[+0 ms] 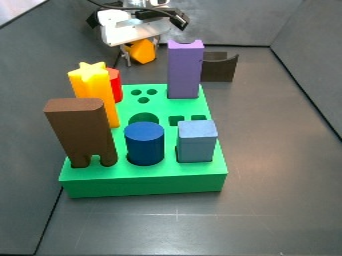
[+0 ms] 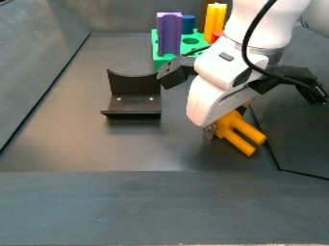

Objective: Pick up the 3 prong object. Move up. Place the 3 prong object on the fixture. Regrasp the 3 prong object. Move to above the board. Insert the 3 prong object.
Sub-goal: Pick up the 3 prong object.

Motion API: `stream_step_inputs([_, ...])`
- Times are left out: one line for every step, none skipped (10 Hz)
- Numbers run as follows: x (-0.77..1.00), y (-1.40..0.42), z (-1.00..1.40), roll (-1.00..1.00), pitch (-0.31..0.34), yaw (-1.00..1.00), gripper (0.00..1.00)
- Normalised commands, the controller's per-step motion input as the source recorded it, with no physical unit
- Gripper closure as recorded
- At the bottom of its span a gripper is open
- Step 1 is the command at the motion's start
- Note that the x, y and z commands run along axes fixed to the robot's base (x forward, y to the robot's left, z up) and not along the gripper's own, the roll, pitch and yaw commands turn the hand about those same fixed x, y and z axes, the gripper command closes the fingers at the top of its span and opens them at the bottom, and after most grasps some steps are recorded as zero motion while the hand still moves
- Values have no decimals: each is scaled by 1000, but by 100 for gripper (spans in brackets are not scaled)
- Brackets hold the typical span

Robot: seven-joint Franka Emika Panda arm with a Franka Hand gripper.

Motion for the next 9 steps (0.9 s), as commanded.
stream_step_inputs([0,0,0,0,0,0,100])
stream_step_inputs([0,0,0,0,0,0,100])
stream_step_inputs([0,0,0,0,0,0,100])
stream_step_inputs([0,0,0,0,0,0,100])
stream_step_inputs([0,0,0,0,0,0,100])
stream_step_inputs([0,0,0,0,0,0,100])
stream_step_inputs([0,0,0,0,0,0,100])
stream_step_inputs([0,0,0,0,0,0,100])
stream_step_inputs([0,0,0,0,0,0,100])
